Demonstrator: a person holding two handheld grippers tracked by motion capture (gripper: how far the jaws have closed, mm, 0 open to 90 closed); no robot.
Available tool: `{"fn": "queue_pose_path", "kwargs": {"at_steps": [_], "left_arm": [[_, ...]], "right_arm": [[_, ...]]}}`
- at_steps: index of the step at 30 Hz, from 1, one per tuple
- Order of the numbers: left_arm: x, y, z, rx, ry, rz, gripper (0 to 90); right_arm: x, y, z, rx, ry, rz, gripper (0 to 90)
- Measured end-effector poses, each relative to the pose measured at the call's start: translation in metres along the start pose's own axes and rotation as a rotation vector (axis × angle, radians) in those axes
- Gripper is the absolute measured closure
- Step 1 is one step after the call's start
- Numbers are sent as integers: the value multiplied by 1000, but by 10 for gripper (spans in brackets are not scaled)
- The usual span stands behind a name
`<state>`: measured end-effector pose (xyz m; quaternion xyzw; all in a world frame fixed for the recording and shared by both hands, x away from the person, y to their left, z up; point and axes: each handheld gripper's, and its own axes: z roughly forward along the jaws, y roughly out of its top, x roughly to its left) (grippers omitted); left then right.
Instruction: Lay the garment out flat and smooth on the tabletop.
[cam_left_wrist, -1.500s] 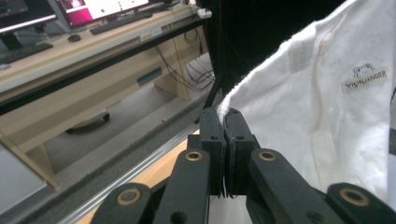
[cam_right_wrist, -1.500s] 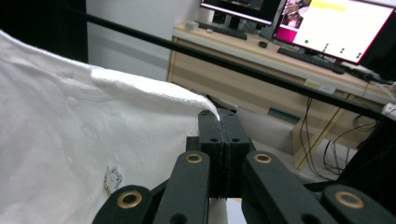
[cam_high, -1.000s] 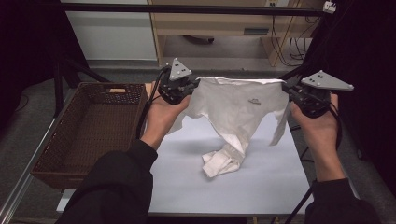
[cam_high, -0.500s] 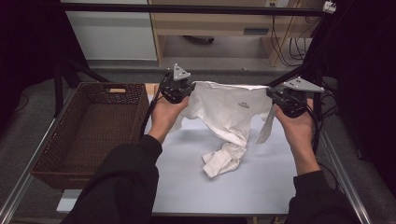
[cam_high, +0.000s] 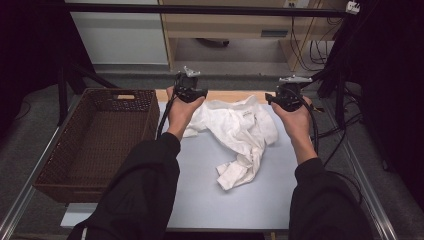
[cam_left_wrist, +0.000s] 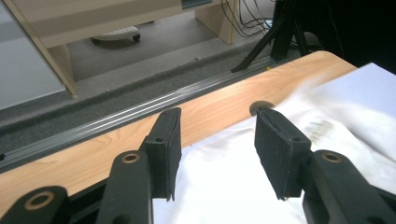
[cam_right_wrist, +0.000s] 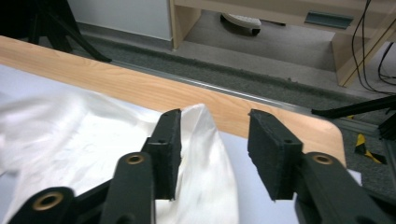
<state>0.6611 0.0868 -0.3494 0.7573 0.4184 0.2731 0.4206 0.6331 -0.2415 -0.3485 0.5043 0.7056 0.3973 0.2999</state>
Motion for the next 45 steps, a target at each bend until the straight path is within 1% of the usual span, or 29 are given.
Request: {"fn": "queue_pose_path", "kwargs": {"at_steps": [1, 4, 8, 9, 10, 11, 12, 13, 14, 16, 17, 18, 19, 20, 21, 23, 26, 29, 30, 31, 33, 34, 35, 36, 37, 38, 40, 43, 45], "left_arm": [[-1, -2, -2, 4, 1, 8, 512], [-10, -9, -18, -8, -12, 3, 494], [-27, -22, -39, -21, -35, 33, 481], [-34, -28, -46, -28, -44, 44, 479], [-38, -34, -52, -32, -52, 57, 476], [-42, -38, -57, -36, -60, 63, 475], [-48, -46, -64, -45, -75, 70, 476], [-51, -51, -68, -50, -84, 77, 475], [-56, -59, -74, -61, -92, 90, 476], [-62, -71, -82, -61, -106, 117, 477], [-65, -78, -85, -70, -114, 122, 478], [-68, -87, -89, -75, -126, 125, 477], [-69, -93, -92, -81, -132, 120, 477], [-71, -103, -95, -90, -139, 107, 477], [-72, -109, -97, -90, -147, 101, 476], [-74, -123, -103, -95, -147, 97, 475], [-75, -147, -112, -98, -154, 101, 473], [-74, -168, -118, -103, -160, 68, 475], [-73, -172, -119, -103, -157, 70, 475], [-73, -179, -121, -104, -145, 73, 475], [-73, -184, -122, -77, -144, 101, 475], [-72, -185, -123, -78, -132, 101, 474], [-71, -187, -125, -92, -128, 83, 474], [-70, -188, -127, -98, -134, 65, 475], [-70, -189, -129, -96, -137, 65, 473], [-70, -190, -131, -96, -136, 71, 472], [-70, -192, -135, -99, -137, 73, 469], [-69, -196, -141, -98, -130, 89, 469], [-69, -197, -144, -101, -119, 104, 468]], "right_arm": [[1, -4, -4, 0, 7, 0, 506], [5, -14, -17, -3, 12, -2, 493], [15, -31, -36, -17, 37, -2, 481], [18, -37, -40, -24, 43, -4, 480], [23, -44, -44, -18, 46, -13, 469], [27, -49, -48, -22, 51, -17, 468], [30, -54, -50, -28, 56, -15, 463], [34, -62, -54, -23, 72, -15, 454], [37, -67, -55, -28, 76, -16, 455], [44, -79, -61, -26, 88, -24, 455], [47, -85, -64, -32, 87, -22, 458], [49, -90, -68, -40, 96, -11, 467], [52, -98, -72, -57, 109, 4, 485], [53, -102, -75, -64, 114, 15, 491], [57, -108, -79, -71, 120, 29, 501], [61, -117, -83, -77, 137, 45, 519], [68, -131, -91, -85, 150, 40, 555], [76, -137, -97, -83, 162, 11, 600], [78, -140, -98, -86, 168, 14, 615], [79, -143, -98, -86, 173, 16, 634], [84, -153, -95, -69, 187, 15, 669], [86, -156, -94, -62, 196, 22, 684], [88, -161, -93, -51, 210, 26, 693], [91, -165, -91, -38, 218, 17, 692], [95, -169, -90, -19, 232, 9, 687], [98, -171, -89, -15, 245, 3, 684], [102, -171, -87, -16, 253, -5, 675], [107, -169, -82, -16, 252, -29, 682], [108, -169, -78, -9, 236, -34, 749]]}}
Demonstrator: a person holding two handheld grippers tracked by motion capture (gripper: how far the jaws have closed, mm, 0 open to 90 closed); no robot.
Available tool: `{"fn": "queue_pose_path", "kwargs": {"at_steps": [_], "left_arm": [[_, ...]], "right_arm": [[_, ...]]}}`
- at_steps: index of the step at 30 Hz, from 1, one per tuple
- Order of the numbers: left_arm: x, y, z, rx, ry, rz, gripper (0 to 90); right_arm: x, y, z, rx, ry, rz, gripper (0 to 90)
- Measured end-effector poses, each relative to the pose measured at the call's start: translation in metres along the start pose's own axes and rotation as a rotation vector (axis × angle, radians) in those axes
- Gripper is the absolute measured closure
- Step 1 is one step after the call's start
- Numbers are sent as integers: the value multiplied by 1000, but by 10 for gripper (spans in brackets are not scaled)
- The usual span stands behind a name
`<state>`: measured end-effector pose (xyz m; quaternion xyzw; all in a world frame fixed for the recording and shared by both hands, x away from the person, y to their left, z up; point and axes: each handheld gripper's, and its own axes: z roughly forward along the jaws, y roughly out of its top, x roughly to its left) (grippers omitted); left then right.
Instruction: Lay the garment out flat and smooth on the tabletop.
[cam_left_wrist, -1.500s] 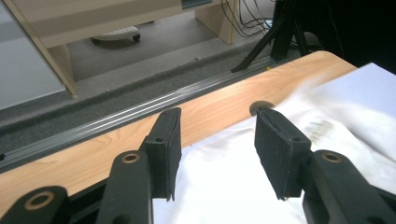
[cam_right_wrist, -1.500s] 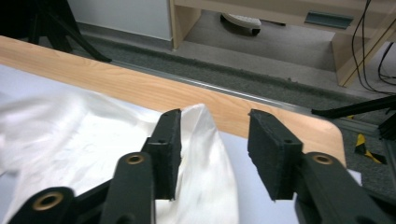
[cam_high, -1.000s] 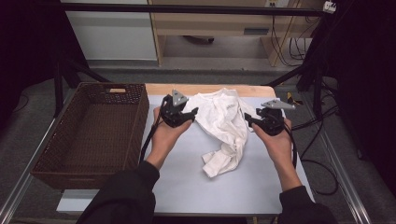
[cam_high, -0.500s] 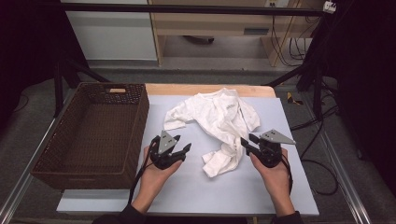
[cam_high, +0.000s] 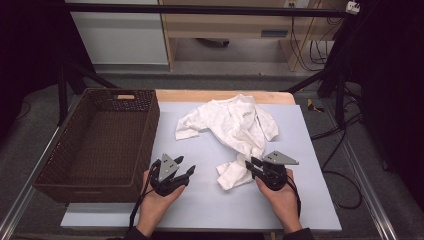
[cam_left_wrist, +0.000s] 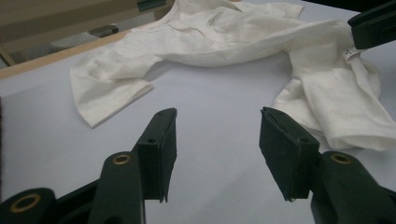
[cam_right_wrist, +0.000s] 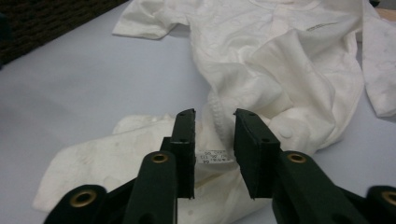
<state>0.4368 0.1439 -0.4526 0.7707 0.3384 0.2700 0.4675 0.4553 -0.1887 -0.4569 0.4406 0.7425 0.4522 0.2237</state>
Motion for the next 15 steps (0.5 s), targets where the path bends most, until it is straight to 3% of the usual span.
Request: {"fn": "queue_pose_path", "kwargs": {"at_steps": [3, 7, 11, 15], "left_arm": [[-1, -1, -3, 2, -1, 7, 463], [-2, -4, -4, 4, 8, 5, 462], [-3, -1, -7, -14, 6, -4, 462], [-2, 2, -11, -25, 16, 1, 459]], "right_arm": [[-2, 1, 5, 3, -5, 6, 871], [1, 8, 2, -23, 23, 4, 889], [16, 23, 3, -31, 75, -23, 891], [35, 40, 18, -4, 133, -50, 893]]}}
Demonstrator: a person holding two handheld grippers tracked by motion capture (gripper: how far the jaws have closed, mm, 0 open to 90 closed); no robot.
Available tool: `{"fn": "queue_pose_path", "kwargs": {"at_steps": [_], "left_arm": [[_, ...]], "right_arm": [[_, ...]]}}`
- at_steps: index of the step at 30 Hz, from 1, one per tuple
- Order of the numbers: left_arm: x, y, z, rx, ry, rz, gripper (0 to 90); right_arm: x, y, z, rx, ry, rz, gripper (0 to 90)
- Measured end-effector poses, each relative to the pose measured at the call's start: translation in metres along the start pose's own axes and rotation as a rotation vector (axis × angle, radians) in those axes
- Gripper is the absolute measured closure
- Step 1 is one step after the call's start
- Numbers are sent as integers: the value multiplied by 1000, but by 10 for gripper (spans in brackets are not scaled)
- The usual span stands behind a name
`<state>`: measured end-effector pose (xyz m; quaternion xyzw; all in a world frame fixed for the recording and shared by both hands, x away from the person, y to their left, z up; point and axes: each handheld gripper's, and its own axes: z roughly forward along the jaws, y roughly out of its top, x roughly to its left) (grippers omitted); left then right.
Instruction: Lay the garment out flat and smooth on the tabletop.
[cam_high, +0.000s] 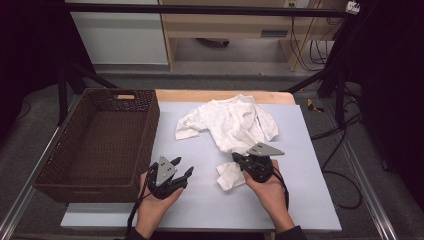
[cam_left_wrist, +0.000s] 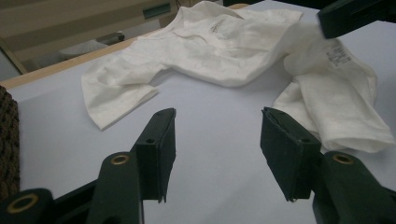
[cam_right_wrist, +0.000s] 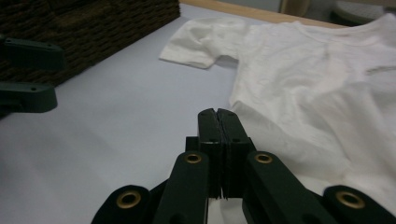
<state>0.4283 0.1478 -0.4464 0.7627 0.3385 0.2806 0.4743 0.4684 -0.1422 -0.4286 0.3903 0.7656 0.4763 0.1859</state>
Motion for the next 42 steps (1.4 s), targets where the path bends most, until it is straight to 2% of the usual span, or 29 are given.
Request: {"fn": "queue_pose_path", "kwargs": {"at_steps": [4, 9, 14, 16, 20, 23, 26, 30, 31, 33, 35, 38, 41, 42], "left_arm": [[6, 0, -3, -3, 8, -20, 455], [10, -1, -4, -3, 9, -30, 453], [11, -3, -3, 9, 4, -48, 450], [10, -3, -2, 14, 2, -43, 450], [7, -3, 0, 19, -4, -37, 449], [6, -4, 1, 24, -5, -29, 449], [5, -5, 1, 29, -5, -26, 448], [5, -7, 3, 33, 4, -28, 442], [6, -8, 3, 37, 5, -31, 436], [6, -9, 4, 39, 8, -34, 431], [6, -11, 5, 46, 8, -34, 429], [6, -12, 6, 52, 8, -33, 426], [6, -13, 7, 57, 8, -32, 420], [6, -13, 7, 57, 9, -32, 419]], "right_arm": [[12, 16, 34, 62, 59, -6, 894], [16, 23, 77, 136, 109, 34, 900], [14, 21, 109, 193, 85, 49, 897], [15, 20, 115, 207, 76, 54, 841], [18, 27, 101, 160, 62, 26, 741], [17, 32, 77, 107, 32, 0, 676], [14, 28, 53, 76, 4, -16, 646], [9, 10, 25, 69, -18, -29, 618], [6, 2, 17, 69, -35, -33, 608], [1, -11, 4, 74, -57, -9, 605], [-2, -25, -5, 77, -77, -5, 606], [-4, -41, -15, 87, -93, 4, 606], [-5, -52, -21, 88, -74, 45, 607], [-4, -55, -22, 100, -81, 33, 606]]}}
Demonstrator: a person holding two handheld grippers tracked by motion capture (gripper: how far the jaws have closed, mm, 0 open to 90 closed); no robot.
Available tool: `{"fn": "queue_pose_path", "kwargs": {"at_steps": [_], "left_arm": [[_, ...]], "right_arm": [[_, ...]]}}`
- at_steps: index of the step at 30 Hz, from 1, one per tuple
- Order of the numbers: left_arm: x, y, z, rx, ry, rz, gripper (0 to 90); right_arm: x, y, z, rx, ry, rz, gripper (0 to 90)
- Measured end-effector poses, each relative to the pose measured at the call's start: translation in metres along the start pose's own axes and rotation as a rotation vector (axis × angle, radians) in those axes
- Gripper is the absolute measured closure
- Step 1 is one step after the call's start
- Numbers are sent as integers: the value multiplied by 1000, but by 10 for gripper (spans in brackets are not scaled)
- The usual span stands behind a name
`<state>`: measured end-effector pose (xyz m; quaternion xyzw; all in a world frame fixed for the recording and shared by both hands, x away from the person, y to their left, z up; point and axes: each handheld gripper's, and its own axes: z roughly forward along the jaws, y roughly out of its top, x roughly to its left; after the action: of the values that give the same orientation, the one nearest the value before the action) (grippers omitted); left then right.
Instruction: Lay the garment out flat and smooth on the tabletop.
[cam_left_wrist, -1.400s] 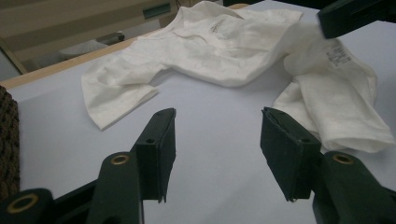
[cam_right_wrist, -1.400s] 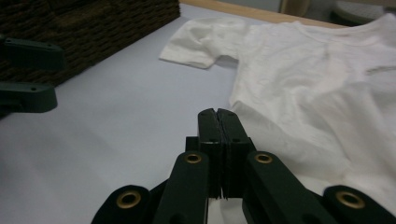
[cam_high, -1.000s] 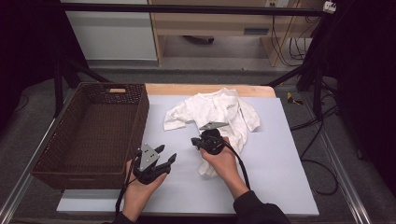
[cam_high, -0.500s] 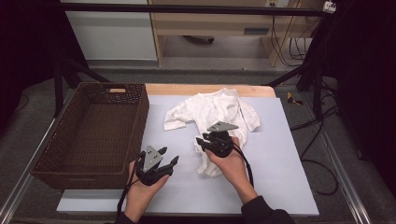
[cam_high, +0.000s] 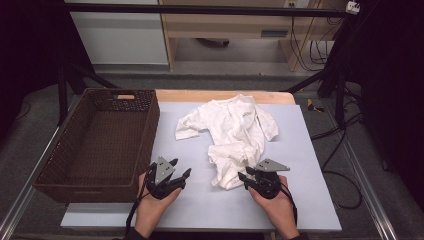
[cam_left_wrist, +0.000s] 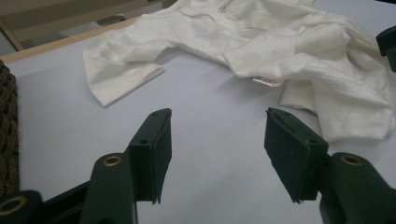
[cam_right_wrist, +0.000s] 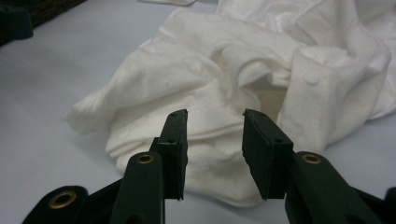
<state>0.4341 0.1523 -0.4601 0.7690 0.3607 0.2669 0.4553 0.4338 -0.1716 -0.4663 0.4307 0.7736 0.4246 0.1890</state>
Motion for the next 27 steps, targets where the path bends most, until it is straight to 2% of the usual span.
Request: {"fn": "queue_pose_path", "kwargs": {"at_steps": [2, 5, 11, 14, 18, 20, 24, 26, 27], "left_arm": [[0, 0, 0, -1, 2, -2, 416], [1, 0, 0, -1, 3, -8, 412], [1, -2, 1, 4, 0, -6, 412], [1, -2, 1, 4, 3, -6, 412], [4, -5, 3, 15, 2, -17, 412], [5, -6, 3, 15, 4, -21, 412], [5, -5, 2, 10, 5, -24, 412], [5, -5, 2, 11, 5, -25, 412], [5, -5, 2, 10, 5, -26, 412]], "right_arm": [[1, -3, 0, 11, -12, -9, 602], [4, -6, 0, 17, 4, -23, 568], [10, -9, 9, 75, 8, -60, 475], [13, -11, 15, 109, 7, -102, 431], [16, -11, 18, 117, -15, -104, 439], [16, -11, 18, 112, -26, -128, 490], [19, -10, 19, 106, -39, -158, 722], [20, -8, 20, 111, -51, -176, 805], [20, -8, 21, 112, -41, -175, 844]]}}
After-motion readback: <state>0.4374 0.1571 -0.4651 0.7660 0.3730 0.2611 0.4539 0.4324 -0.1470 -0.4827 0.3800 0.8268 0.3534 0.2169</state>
